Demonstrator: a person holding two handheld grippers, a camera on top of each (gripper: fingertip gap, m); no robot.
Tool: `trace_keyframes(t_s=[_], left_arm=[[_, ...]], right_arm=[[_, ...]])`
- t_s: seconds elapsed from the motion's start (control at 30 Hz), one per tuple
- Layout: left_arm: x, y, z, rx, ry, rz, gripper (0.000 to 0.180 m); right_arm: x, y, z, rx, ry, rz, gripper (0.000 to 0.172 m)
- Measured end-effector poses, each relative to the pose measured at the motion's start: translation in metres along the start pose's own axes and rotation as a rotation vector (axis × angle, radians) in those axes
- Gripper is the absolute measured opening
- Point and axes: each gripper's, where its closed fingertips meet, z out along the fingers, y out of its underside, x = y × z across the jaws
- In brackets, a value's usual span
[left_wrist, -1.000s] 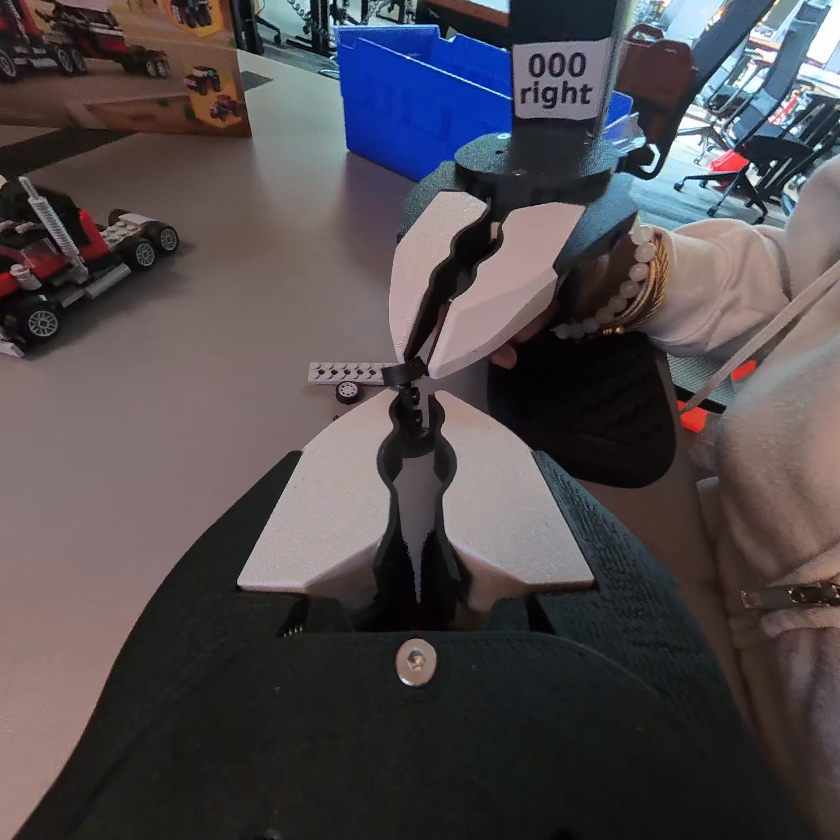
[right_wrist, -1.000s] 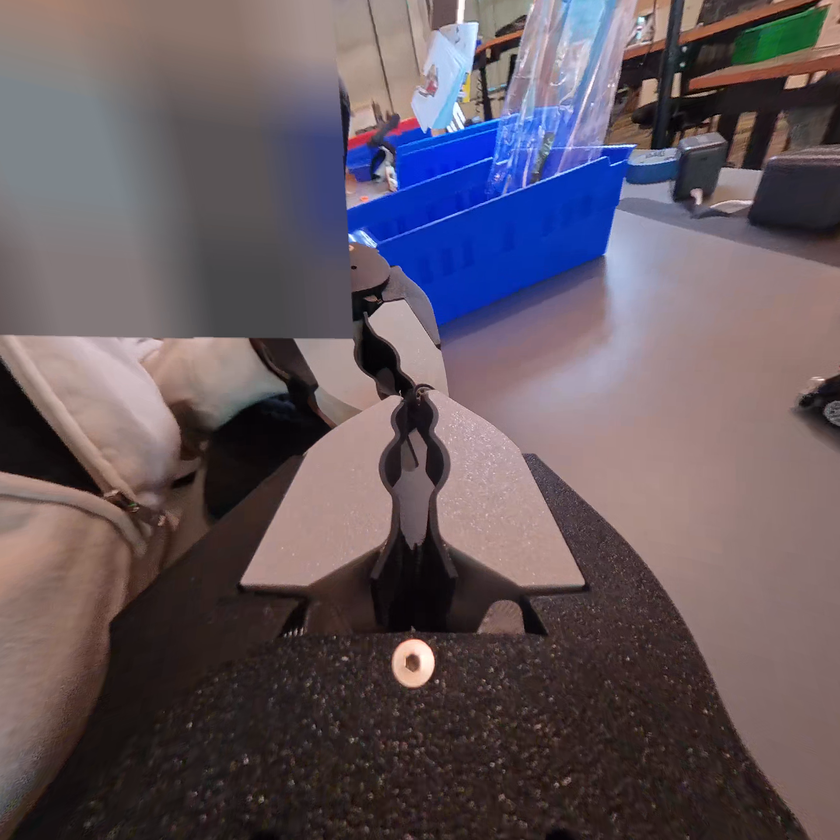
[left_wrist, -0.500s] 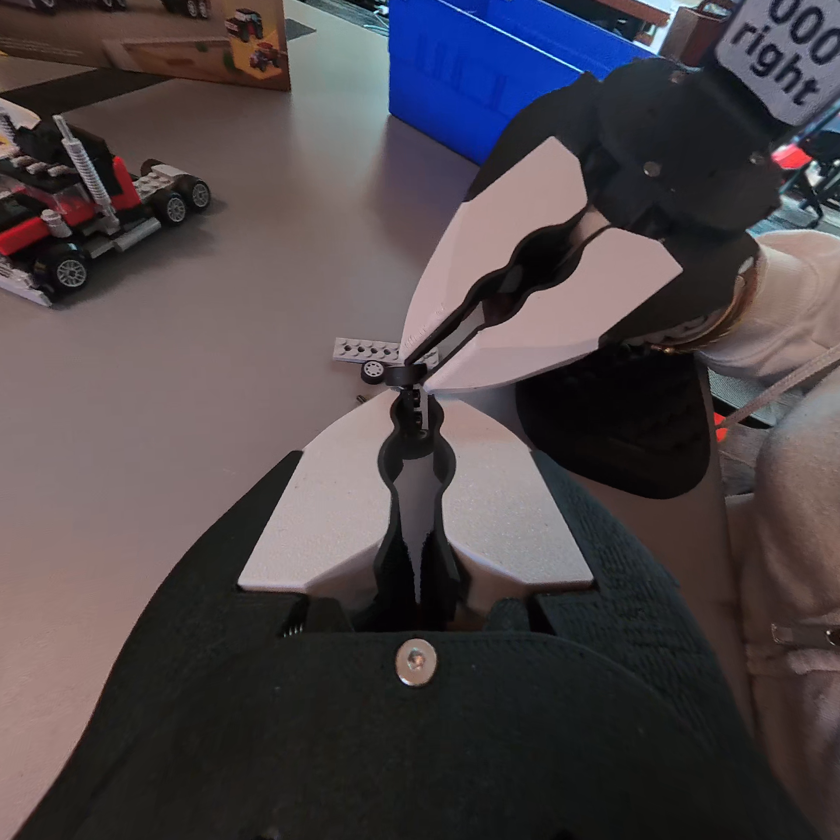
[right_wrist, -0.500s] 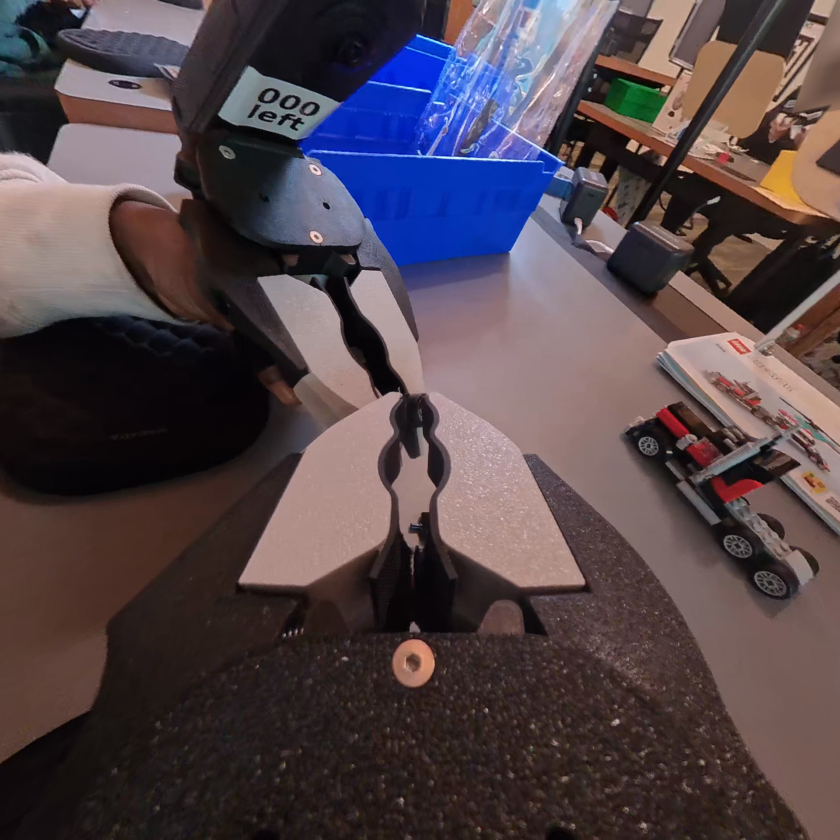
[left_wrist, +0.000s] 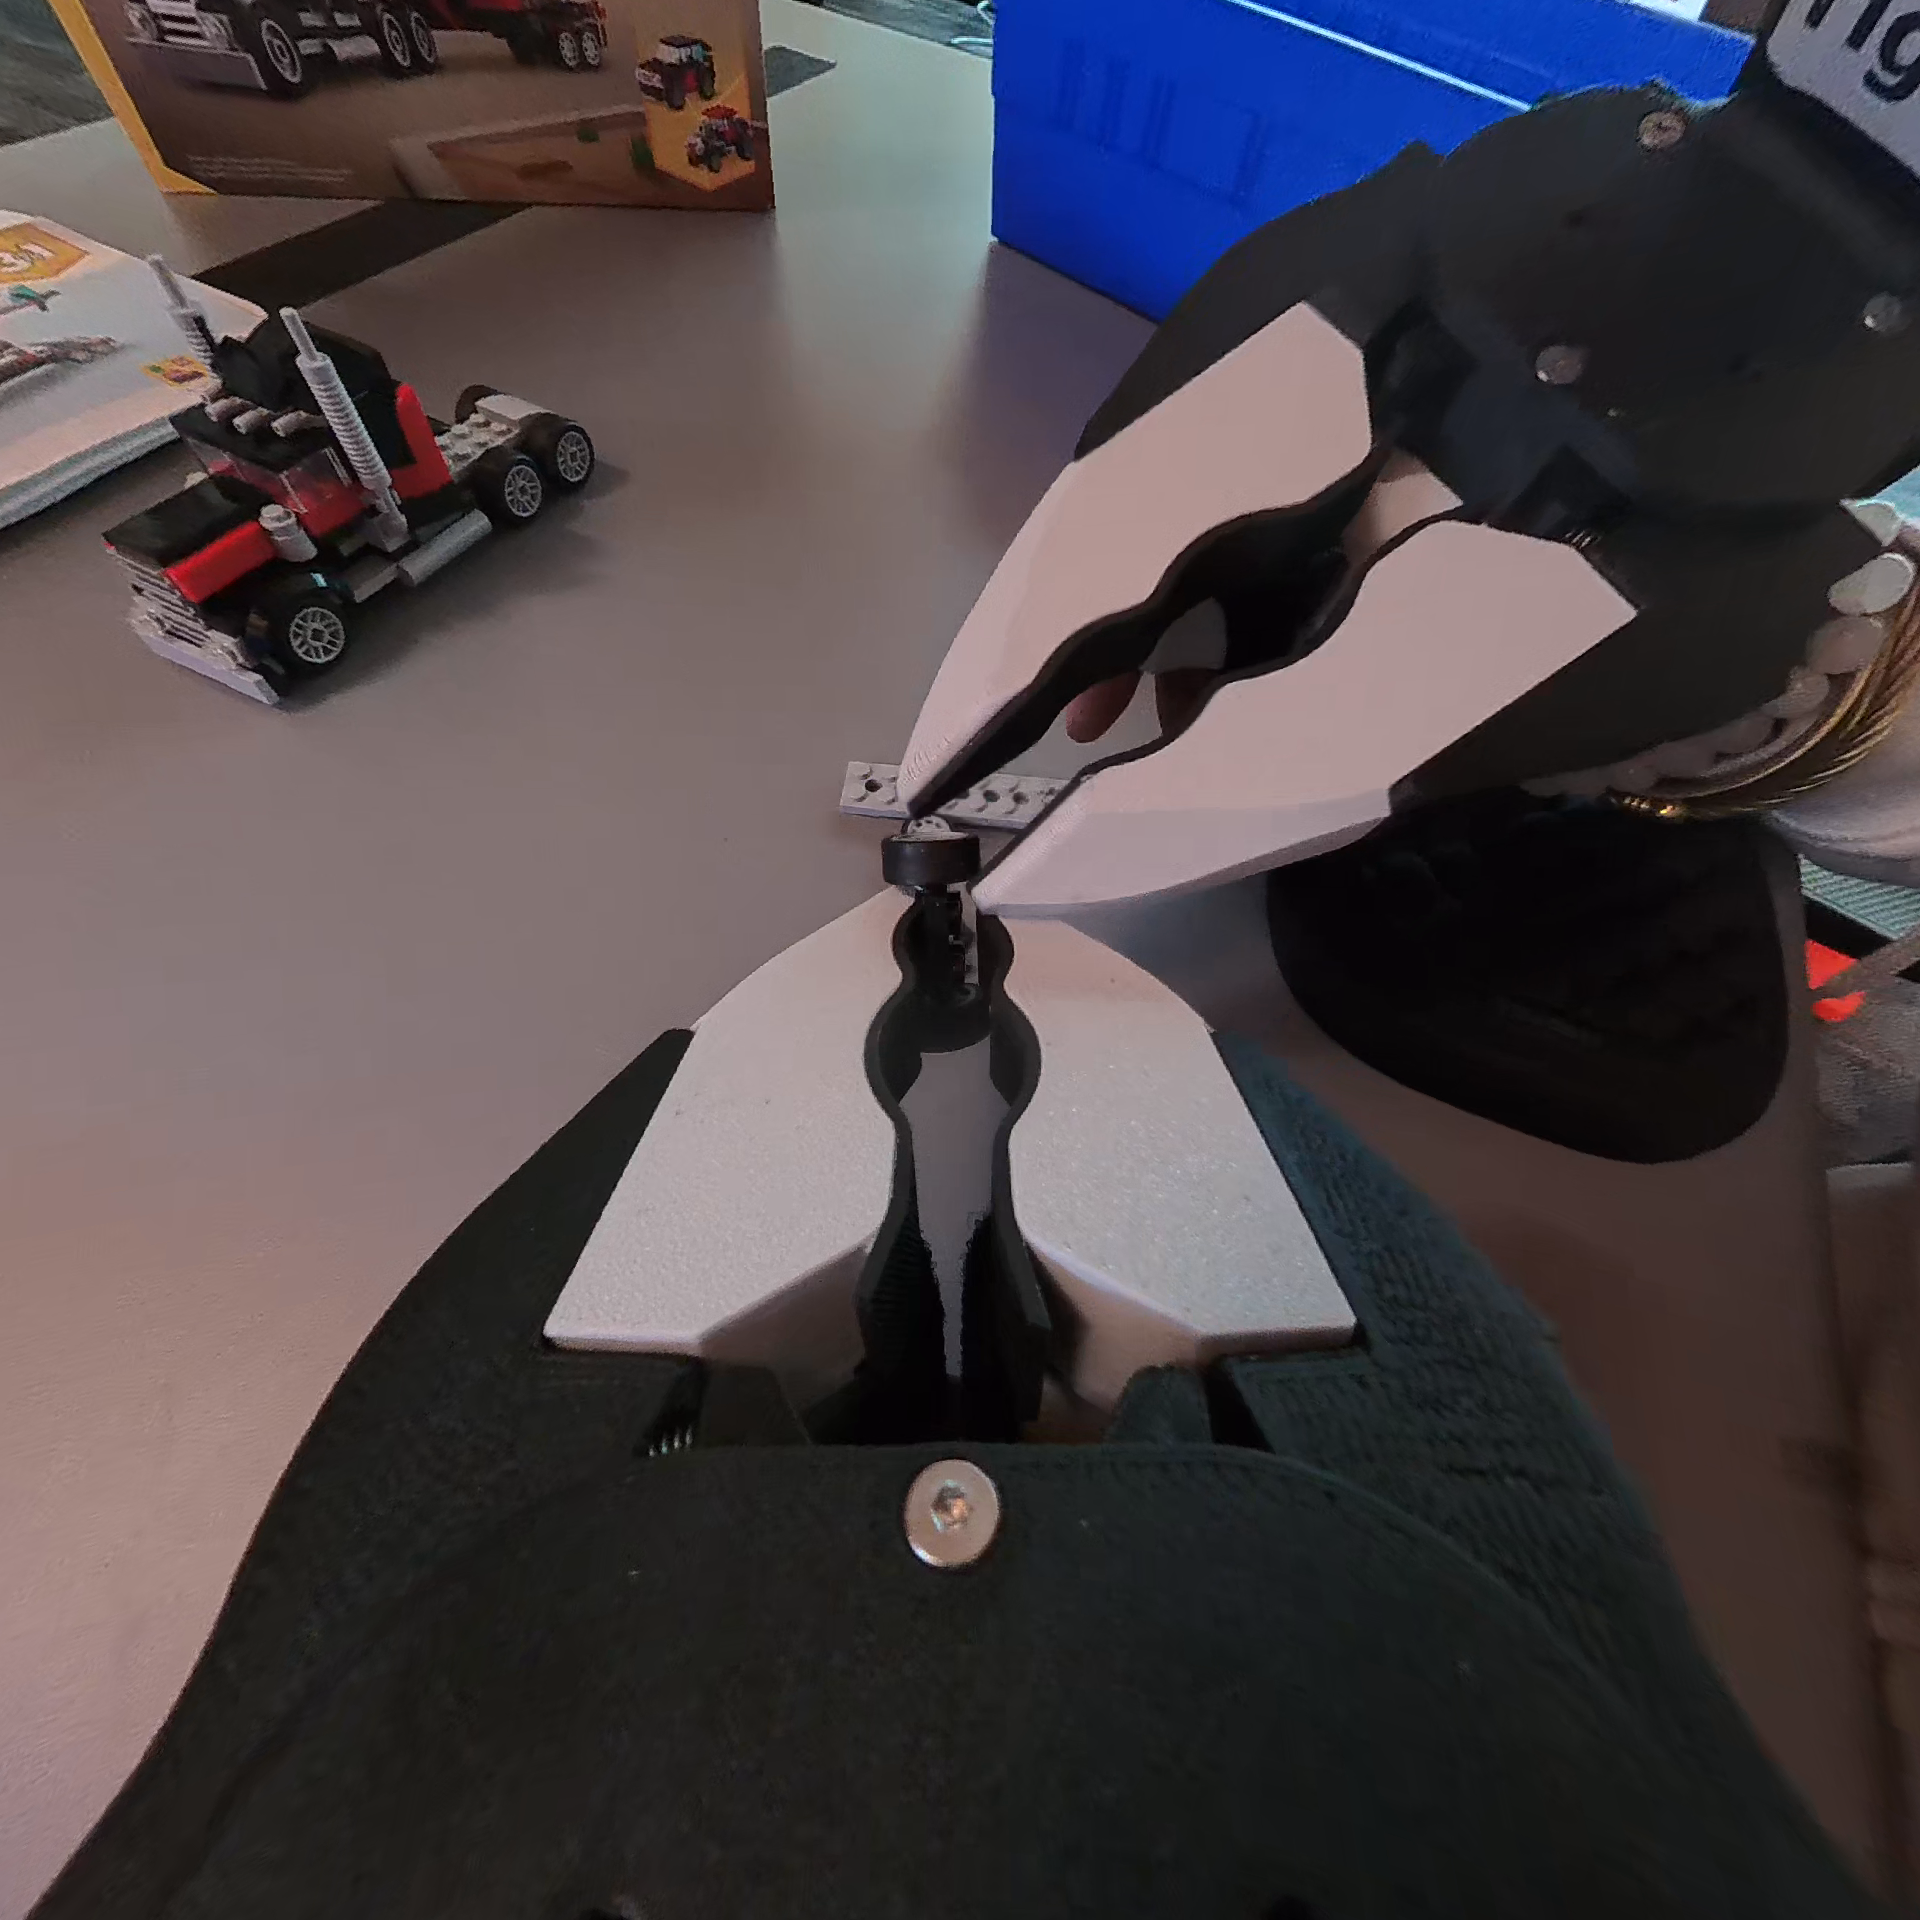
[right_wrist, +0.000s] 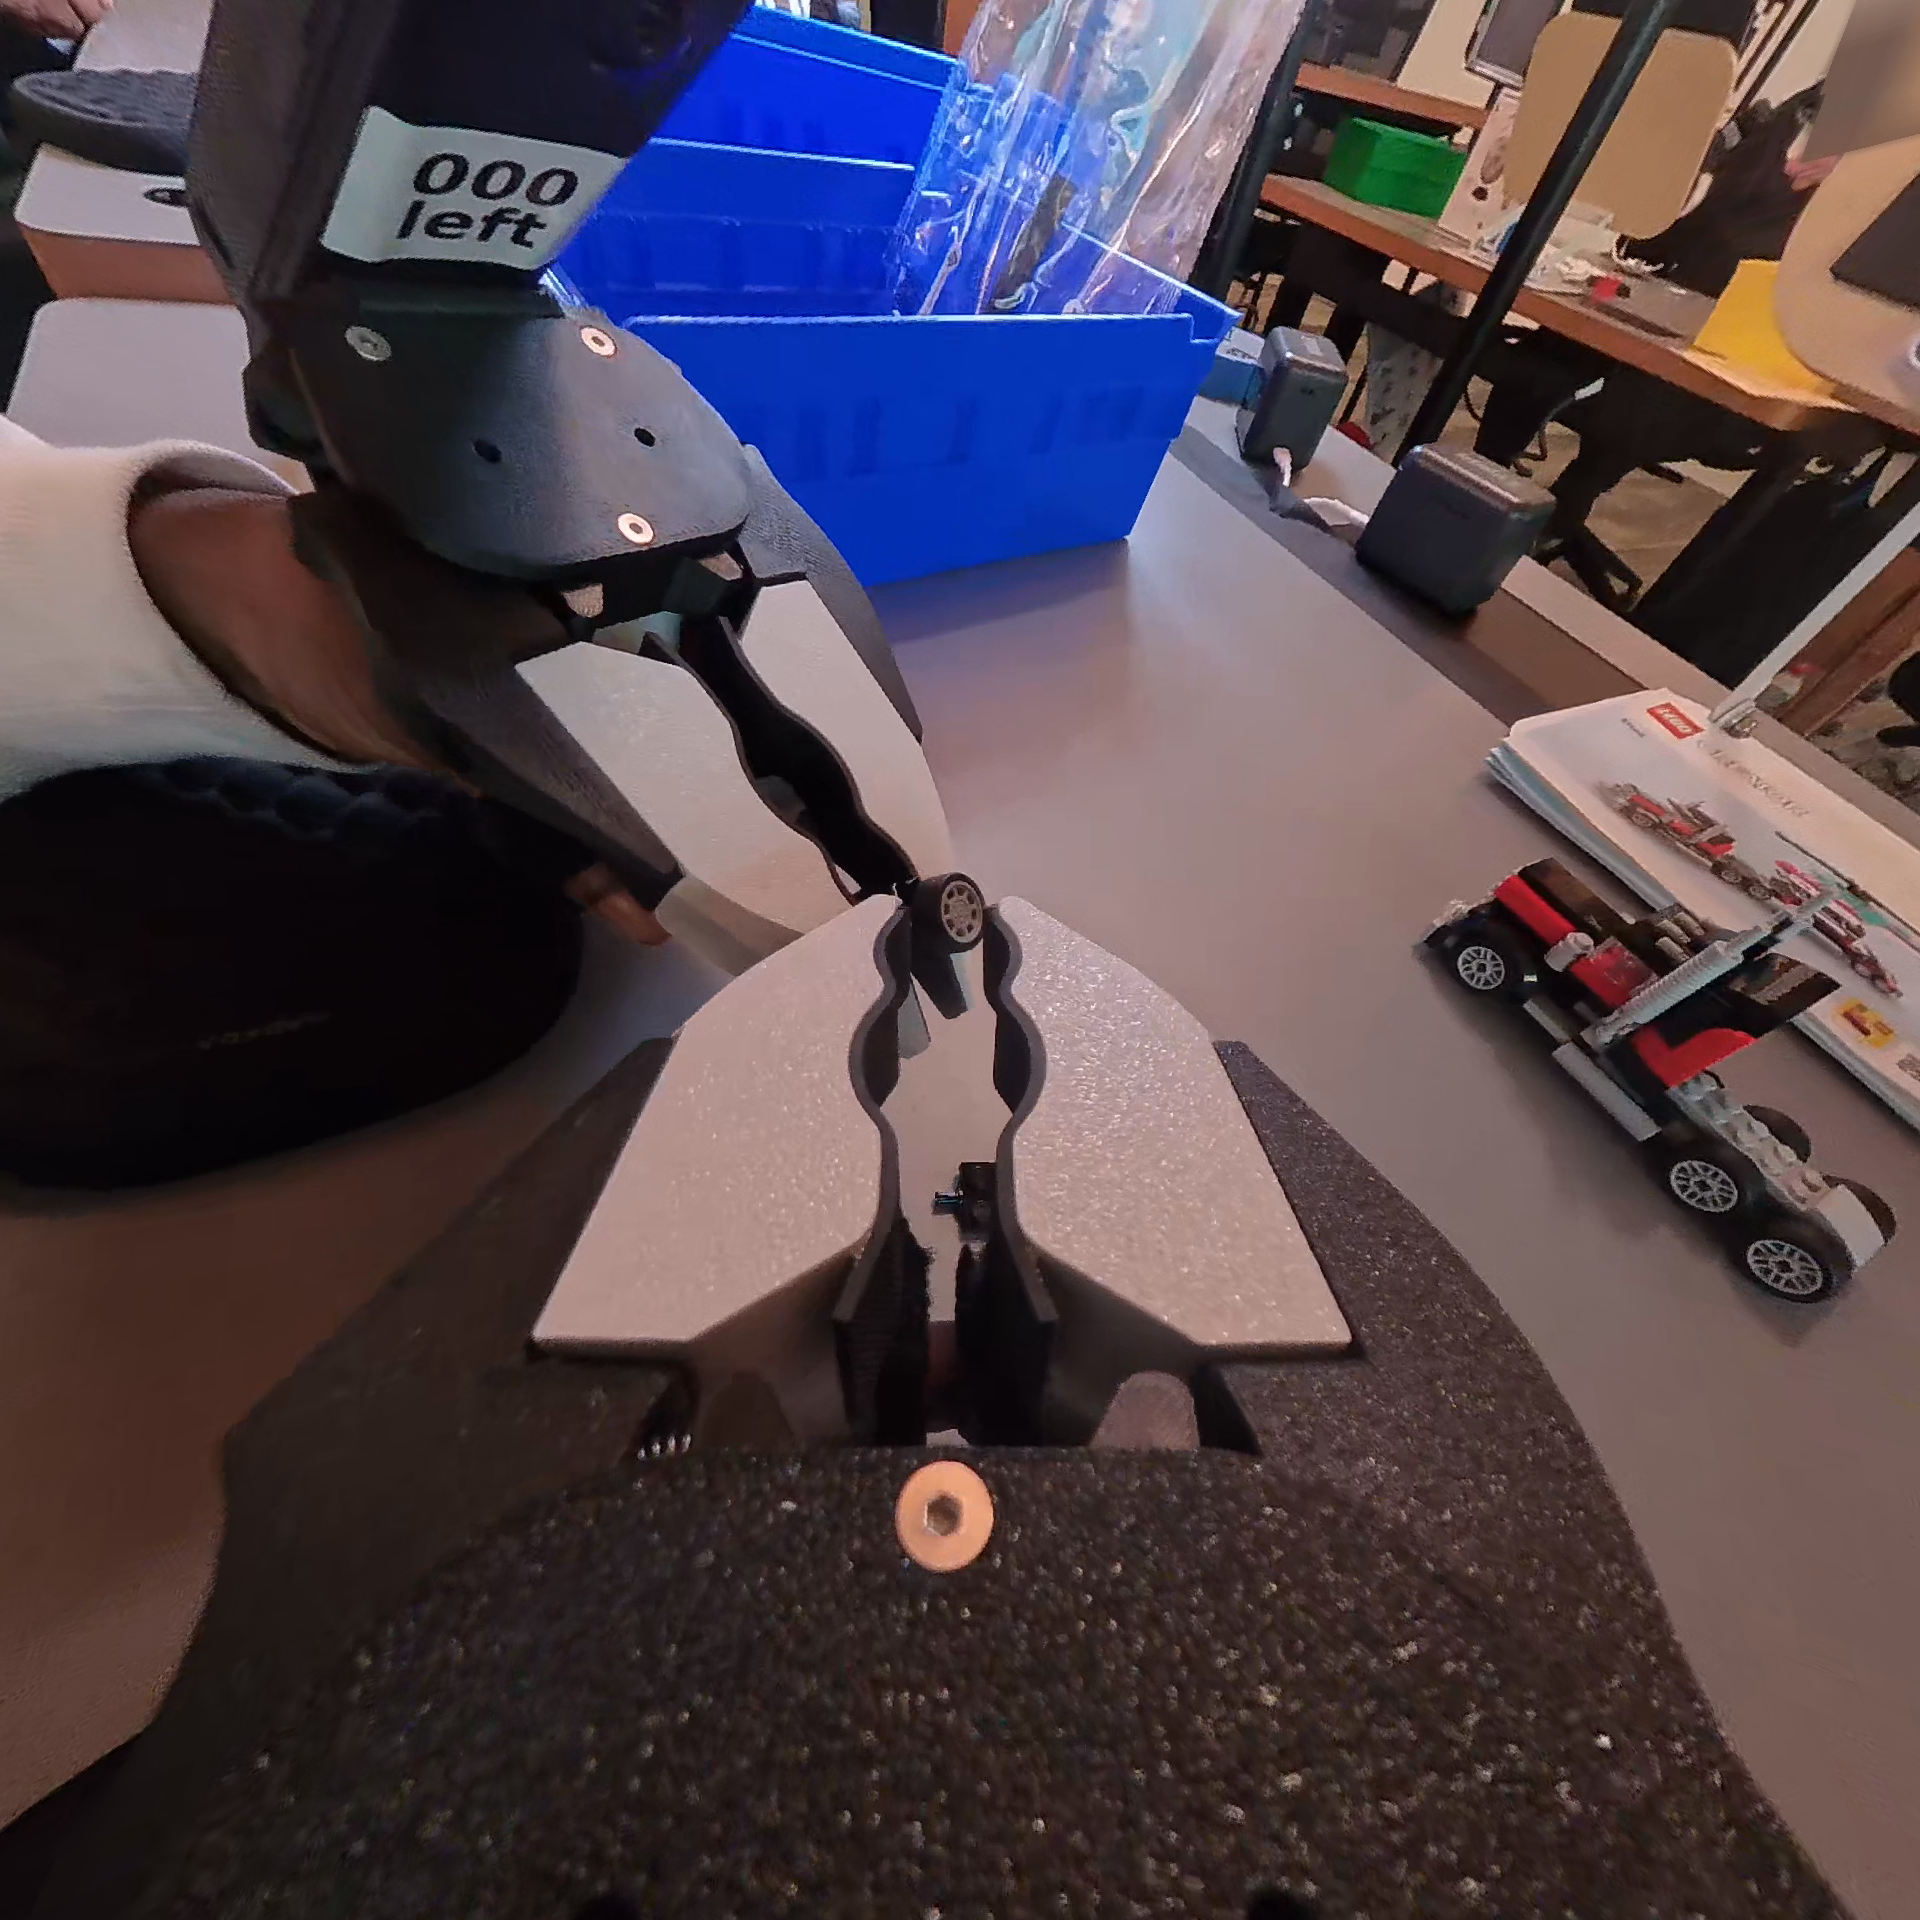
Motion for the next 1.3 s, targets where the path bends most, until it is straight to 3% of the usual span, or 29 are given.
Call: trace_keyframes(t_s=[0.33,0.47,0.57,0.87,1.3], left_arm=[[-0.005,0.007,0.004,-0.051,-0.049,0.029,0.008],[-0.007,0.012,0.006,-0.083,-0.069,0.051,0.008],[-0.003,0.008,0.003,-0.05,-0.004,0.011,0.008],[0.006,-0.008,-0.005,0.066,0.086,-0.032,0.008],[0.005,-0.011,-0.004,0.084,0.093,-0.077,0.008]], right_arm=[[0.001,0.006,0.005,-0.04,0.033,-0.015,0.011],[0.0,0.009,0.006,-0.07,0.089,-0.186,0.007],[-0.001,0.002,0.004,-0.044,0.104,-0.246,0.006],[-0.002,-0.012,-0.004,0.104,-0.012,-0.011,0.004],[0.002,-0.014,-0.003,0.136,-0.022,0.086,0.003]])
